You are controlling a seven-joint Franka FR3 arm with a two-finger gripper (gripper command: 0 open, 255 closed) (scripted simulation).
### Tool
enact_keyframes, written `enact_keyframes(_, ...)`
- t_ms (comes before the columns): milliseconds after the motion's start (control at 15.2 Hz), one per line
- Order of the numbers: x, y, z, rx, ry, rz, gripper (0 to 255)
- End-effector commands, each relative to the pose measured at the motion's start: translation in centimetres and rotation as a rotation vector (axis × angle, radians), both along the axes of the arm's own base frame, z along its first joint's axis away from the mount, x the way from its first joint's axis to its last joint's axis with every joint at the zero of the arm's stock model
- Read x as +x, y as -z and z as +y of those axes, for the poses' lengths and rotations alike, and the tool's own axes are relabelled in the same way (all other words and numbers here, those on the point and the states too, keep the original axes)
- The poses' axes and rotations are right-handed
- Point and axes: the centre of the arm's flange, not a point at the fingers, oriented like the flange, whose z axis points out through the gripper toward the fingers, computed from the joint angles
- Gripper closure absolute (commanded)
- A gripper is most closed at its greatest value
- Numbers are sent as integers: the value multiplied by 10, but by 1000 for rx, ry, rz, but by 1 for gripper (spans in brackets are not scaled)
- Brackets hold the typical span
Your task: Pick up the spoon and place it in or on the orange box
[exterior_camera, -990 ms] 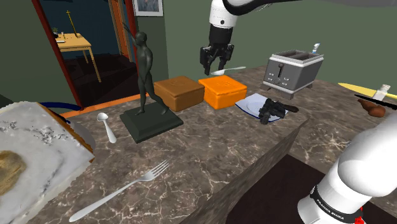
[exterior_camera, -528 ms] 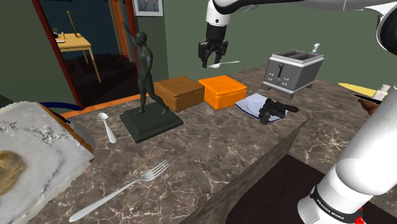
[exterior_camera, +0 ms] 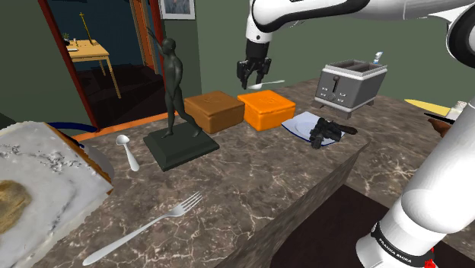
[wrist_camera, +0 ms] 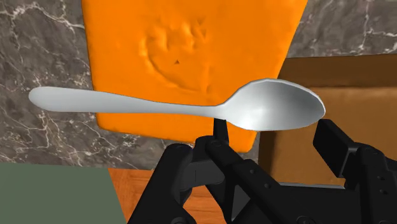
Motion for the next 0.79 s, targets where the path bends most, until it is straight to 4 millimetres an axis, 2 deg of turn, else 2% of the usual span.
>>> enact_keyframes(0,1,11,-1,0,0,0,255)
enact_keyframes(396,1,43,-1,0,0,0,255)
enact_keyframes(726,1,43,-1,0,0,0,255)
